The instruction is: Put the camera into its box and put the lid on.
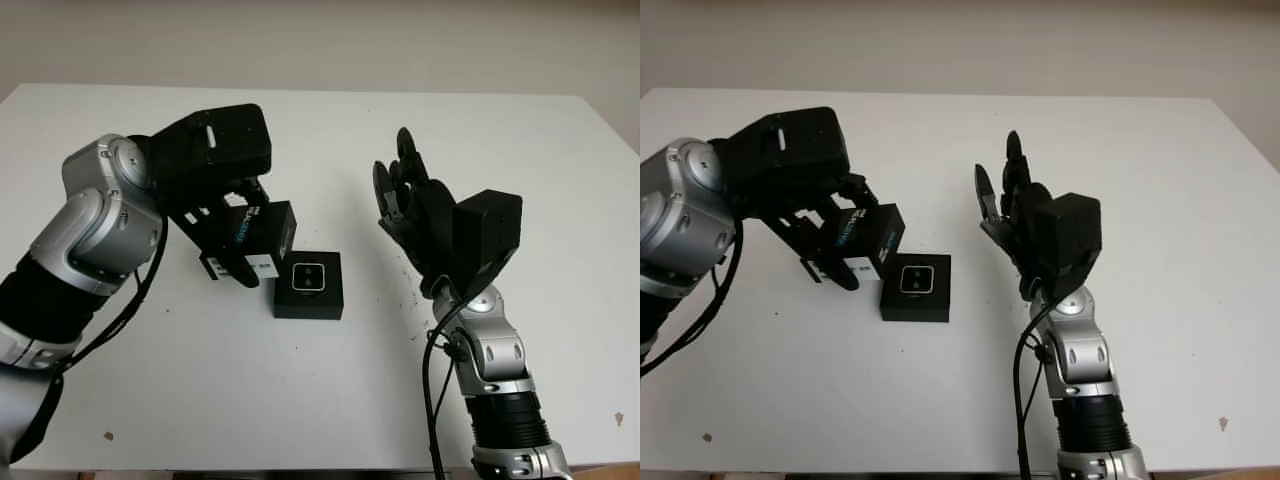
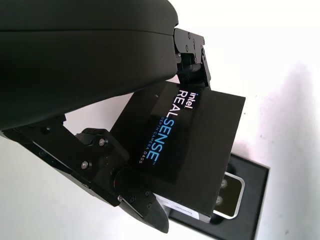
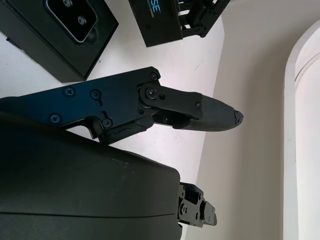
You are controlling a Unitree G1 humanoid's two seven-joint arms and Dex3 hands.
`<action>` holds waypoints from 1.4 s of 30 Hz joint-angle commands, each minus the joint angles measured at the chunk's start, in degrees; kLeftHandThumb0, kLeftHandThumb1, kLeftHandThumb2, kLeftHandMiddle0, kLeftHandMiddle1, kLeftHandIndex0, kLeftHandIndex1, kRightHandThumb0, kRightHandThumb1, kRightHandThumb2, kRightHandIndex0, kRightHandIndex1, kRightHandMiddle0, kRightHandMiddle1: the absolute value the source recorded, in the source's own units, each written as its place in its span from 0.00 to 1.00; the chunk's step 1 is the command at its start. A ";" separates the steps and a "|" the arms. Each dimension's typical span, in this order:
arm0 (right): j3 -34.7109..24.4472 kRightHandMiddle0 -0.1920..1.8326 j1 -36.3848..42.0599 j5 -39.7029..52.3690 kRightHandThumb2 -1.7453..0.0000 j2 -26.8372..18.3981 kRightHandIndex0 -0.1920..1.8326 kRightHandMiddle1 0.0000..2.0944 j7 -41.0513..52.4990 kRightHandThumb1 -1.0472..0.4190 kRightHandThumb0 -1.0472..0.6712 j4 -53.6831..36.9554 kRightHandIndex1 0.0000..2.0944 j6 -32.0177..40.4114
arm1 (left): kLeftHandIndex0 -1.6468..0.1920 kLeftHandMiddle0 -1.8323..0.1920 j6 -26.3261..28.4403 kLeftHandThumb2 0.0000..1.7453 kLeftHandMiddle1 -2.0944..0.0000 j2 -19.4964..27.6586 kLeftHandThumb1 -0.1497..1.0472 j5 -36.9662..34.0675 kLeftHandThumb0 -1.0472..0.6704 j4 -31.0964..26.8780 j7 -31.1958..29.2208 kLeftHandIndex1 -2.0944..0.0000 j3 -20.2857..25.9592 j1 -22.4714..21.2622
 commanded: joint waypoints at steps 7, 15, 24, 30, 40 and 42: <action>0.14 0.01 -0.19 0.05 0.70 0.63 0.01 0.02 -0.53 0.00 0.20 -0.62 0.02 1.25 | 0.76 0.71 6.53 0.03 0.18 -3.68 0.96 -0.90 0.48 -4.30 7.32 0.23 -0.43 -0.78; 0.05 0.01 -0.23 -0.12 0.71 0.80 0.01 0.02 -0.75 0.00 0.20 0.05 0.02 0.09 | 0.77 0.69 6.77 0.03 0.23 -5.01 0.96 -3.18 0.48 -5.19 12.45 0.22 -1.89 -1.06; -0.51 0.02 -0.84 -0.13 0.70 1.22 0.01 0.03 -1.68 0.00 0.20 0.61 0.02 -0.18 | 0.75 0.67 5.87 0.03 0.17 -5.59 0.95 -7.45 0.51 -6.00 13.75 0.20 -1.45 0.27; -0.49 0.02 -1.22 -0.11 0.70 1.57 0.01 0.02 -1.63 0.00 0.20 1.11 0.02 -0.79 | 0.73 0.62 7.92 0.03 0.20 -5.65 0.95 -9.77 0.51 -7.98 14.86 0.19 -2.80 1.11; -0.46 0.02 -1.34 -0.27 0.70 2.24 0.01 0.03 -2.41 0.00 0.21 1.16 0.02 -0.95 | 0.73 0.60 8.94 0.03 0.20 -7.05 0.93 -10.72 0.51 -10.45 19.29 0.16 -5.51 2.49; -0.38 0.02 -1.30 -0.44 0.70 2.32 0.01 0.03 -2.61 0.00 0.20 1.10 0.02 -0.84 | 0.73 0.61 8.95 0.03 0.20 -7.19 0.92 -10.96 0.51 -10.42 19.84 0.16 -5.88 2.65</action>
